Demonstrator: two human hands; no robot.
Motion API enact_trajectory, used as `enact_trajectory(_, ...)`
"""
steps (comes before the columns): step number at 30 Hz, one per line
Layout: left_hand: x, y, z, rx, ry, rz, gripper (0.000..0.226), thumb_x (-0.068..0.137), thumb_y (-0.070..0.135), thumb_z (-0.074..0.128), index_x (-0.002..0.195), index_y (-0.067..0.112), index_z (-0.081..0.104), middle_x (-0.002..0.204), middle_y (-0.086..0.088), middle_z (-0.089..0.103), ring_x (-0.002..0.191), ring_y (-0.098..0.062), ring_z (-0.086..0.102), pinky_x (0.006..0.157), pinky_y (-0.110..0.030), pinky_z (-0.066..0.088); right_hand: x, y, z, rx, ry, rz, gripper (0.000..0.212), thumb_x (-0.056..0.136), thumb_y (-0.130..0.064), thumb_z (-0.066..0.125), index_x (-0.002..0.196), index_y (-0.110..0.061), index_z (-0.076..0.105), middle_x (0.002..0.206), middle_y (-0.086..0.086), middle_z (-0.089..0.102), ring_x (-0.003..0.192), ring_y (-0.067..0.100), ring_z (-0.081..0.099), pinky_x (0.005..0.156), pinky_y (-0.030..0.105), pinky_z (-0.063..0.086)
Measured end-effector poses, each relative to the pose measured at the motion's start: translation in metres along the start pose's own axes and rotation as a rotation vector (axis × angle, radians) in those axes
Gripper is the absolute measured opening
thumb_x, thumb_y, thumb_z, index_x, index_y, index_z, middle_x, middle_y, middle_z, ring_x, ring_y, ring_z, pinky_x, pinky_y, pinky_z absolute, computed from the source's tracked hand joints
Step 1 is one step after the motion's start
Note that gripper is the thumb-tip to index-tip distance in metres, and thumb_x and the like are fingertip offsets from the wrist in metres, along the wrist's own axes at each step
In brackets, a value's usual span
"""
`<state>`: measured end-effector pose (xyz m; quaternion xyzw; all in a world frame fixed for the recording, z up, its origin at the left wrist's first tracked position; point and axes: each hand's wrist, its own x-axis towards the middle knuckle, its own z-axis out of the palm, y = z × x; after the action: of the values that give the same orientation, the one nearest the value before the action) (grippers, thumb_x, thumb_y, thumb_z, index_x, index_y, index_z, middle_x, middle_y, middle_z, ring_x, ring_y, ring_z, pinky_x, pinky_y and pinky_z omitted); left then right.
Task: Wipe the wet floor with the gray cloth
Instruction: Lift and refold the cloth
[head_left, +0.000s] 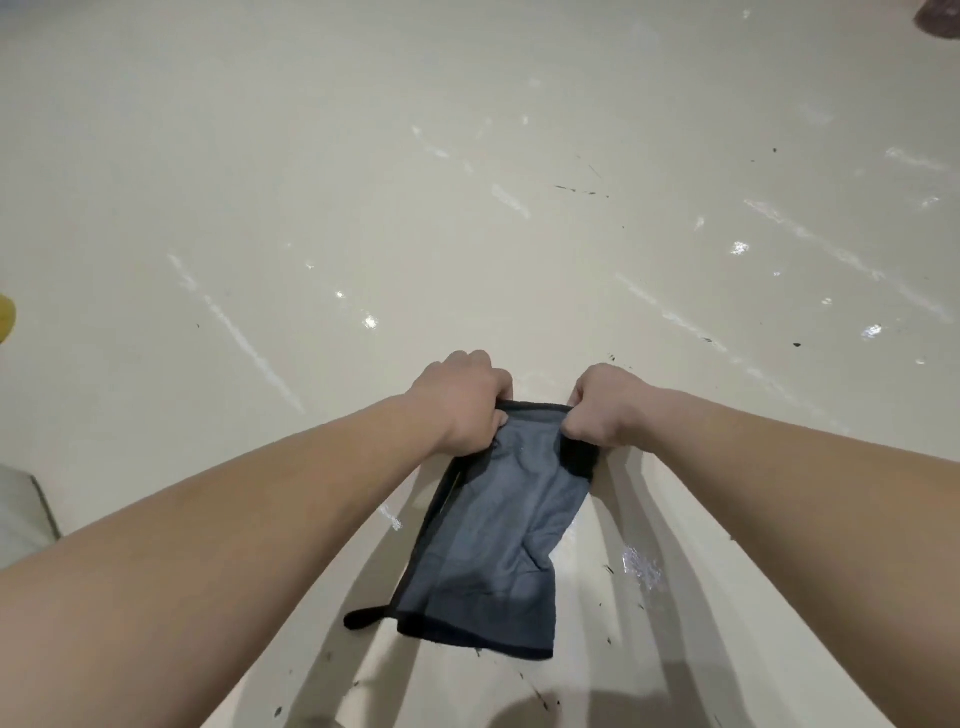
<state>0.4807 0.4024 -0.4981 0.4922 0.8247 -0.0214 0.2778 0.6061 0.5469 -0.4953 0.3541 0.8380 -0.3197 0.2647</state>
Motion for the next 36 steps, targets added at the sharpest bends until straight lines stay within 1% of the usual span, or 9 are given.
enact_trajectory(5,-0.016,-0.03,-0.057,-0.204,0.156,-0.103,0.004,0.098,0.024,0.058,0.101,0.026,0.057,0.113,0.002,0.061,0.103,-0.024,0.059,0.09,-0.043,0.053,0.003,-0.048,-0.038,0.105,0.085,-0.191,0.005,0.078,-0.011,0.054,0.081,-0.015,0.051,0.079,0.005,0.054,0.072,0.024,0.047,0.062,0.031,0.04)
enact_trajectory(12,-0.06,-0.056,-0.126,-0.376,0.56,-0.16,0.01,0.097,0.018,0.052,0.097,0.027,0.057,0.097,0.009,0.062,0.091,-0.02,0.06,0.081,-0.043,0.054,-0.024,-0.12,-0.081,0.379,0.362,-0.429,0.014,0.075,-0.025,0.058,0.083,-0.017,0.05,0.07,-0.003,0.055,0.065,0.021,0.05,0.061,0.036,0.045)
enact_trajectory(16,-0.088,-0.062,-0.144,-0.385,0.67,-0.091,0.011,0.096,0.019,0.054,0.096,0.03,0.058,0.097,0.013,0.06,0.089,-0.014,0.059,0.08,-0.039,0.053,-0.042,-0.143,-0.104,0.483,0.252,-0.533,0.015,0.07,-0.014,0.059,0.067,-0.018,0.045,0.058,-0.006,0.044,0.058,0.019,0.04,0.055,0.032,0.035)
enact_trajectory(19,-0.116,-0.053,-0.138,-0.427,0.715,-0.052,0.011,0.095,0.018,0.056,0.093,0.028,0.059,0.091,0.012,0.062,0.085,-0.013,0.059,0.072,-0.032,0.05,-0.055,-0.152,-0.108,0.544,-0.002,-0.479,0.019,0.069,-0.003,0.056,0.059,-0.016,0.046,0.052,-0.008,0.044,0.057,0.019,0.037,0.049,0.026,0.029)
enact_trajectory(22,-0.139,-0.045,-0.119,-0.656,0.563,-0.123,0.012,0.087,0.011,0.059,0.081,0.021,0.061,0.073,0.008,0.065,0.068,-0.017,0.06,0.063,-0.032,0.05,-0.059,-0.149,-0.101,0.394,-0.391,-0.326,0.012,0.062,-0.009,0.059,0.074,-0.009,0.06,0.07,0.008,0.063,0.065,0.027,0.057,0.051,0.024,0.043)
enact_trajectory(24,-0.148,-0.042,-0.102,-0.83,0.353,-0.195,0.014,0.083,0.006,0.06,0.071,0.015,0.058,0.061,0.008,0.058,0.058,-0.016,0.052,0.058,-0.029,0.044,-0.055,-0.14,-0.087,0.244,-0.612,-0.221,0.021,0.073,-0.005,0.056,0.091,-0.004,0.066,0.089,0.019,0.074,0.078,0.033,0.071,0.068,0.033,0.057)
enact_trajectory(28,-0.148,-0.038,-0.064,-0.877,-0.05,-0.21,0.013,0.072,0.016,0.064,0.062,0.02,0.056,0.064,0.006,0.048,0.067,-0.017,0.042,0.06,-0.028,0.034,-0.05,-0.12,-0.048,0.031,-0.945,-0.07,0.053,0.075,-0.003,0.055,0.127,0.002,0.064,0.124,0.026,0.069,0.113,0.041,0.068,0.094,0.046,0.055)
enact_trajectory(32,-0.143,-0.034,-0.03,-0.863,-0.333,-0.218,0.009,0.074,0.012,0.065,0.071,0.02,0.061,0.073,-0.001,0.054,0.07,-0.021,0.049,0.061,-0.03,0.044,-0.048,-0.101,-0.018,-0.134,-1.0,-0.008,0.048,0.083,-0.006,0.059,0.131,-0.003,0.065,0.124,0.023,0.07,0.106,0.038,0.068,0.089,0.042,0.06)
enact_trajectory(36,-0.119,-0.034,-0.016,-0.802,-0.292,-0.236,0.012,0.08,0.006,0.059,0.076,0.018,0.061,0.076,-0.002,0.056,0.067,-0.02,0.049,0.055,-0.026,0.044,-0.042,-0.083,0.001,-0.097,-0.837,0.061,0.028,0.09,-0.005,0.056,0.114,-0.005,0.069,0.101,0.015,0.075,0.091,0.034,0.07,0.086,0.044,0.061)
